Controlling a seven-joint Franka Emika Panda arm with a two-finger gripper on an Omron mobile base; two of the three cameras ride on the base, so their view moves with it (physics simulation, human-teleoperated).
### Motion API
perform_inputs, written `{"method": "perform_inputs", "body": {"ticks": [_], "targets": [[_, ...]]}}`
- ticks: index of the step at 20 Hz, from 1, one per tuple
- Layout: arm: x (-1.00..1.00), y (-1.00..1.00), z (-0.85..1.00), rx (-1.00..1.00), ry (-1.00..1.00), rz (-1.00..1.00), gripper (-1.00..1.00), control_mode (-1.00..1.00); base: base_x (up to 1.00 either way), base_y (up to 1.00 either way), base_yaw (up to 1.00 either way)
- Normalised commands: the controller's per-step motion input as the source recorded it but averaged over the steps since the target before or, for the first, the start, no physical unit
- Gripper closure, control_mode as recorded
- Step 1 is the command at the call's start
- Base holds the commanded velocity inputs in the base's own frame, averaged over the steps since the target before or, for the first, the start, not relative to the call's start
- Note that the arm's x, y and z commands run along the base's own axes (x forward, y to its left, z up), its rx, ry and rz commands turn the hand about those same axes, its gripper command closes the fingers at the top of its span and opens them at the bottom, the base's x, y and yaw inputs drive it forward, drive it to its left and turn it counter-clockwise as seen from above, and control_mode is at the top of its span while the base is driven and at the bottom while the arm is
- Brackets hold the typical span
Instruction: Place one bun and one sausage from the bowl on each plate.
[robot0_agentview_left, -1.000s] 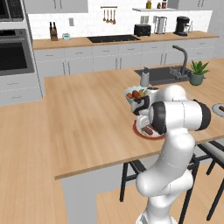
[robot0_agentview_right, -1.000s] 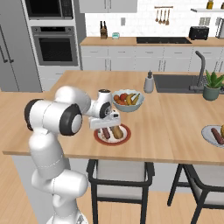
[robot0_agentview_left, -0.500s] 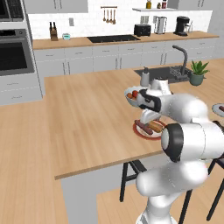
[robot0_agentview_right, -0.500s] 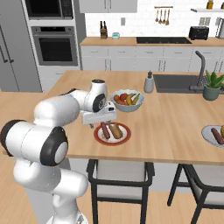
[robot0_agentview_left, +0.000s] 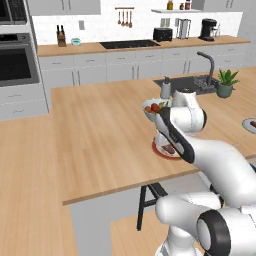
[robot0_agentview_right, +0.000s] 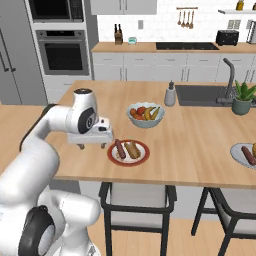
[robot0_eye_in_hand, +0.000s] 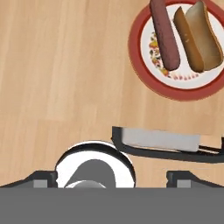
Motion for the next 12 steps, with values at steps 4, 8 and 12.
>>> {"method": "perform_inputs", "body": {"ticks": [4,8,12], "targets": [[-0.75,-0.26,0.13,0.1,-0.01,-0.01,-1.0,-1.0,0.0,0.0,0.0],[-0.29,-0.36,0.29,0.17,0.0,0.0,-1.0,-1.0,0.0,0.0,0.0],[-0.01,-0.43,0.48,0.21,0.0,0.0,-1.0,-1.0,0.0,0.0,0.0]]}}
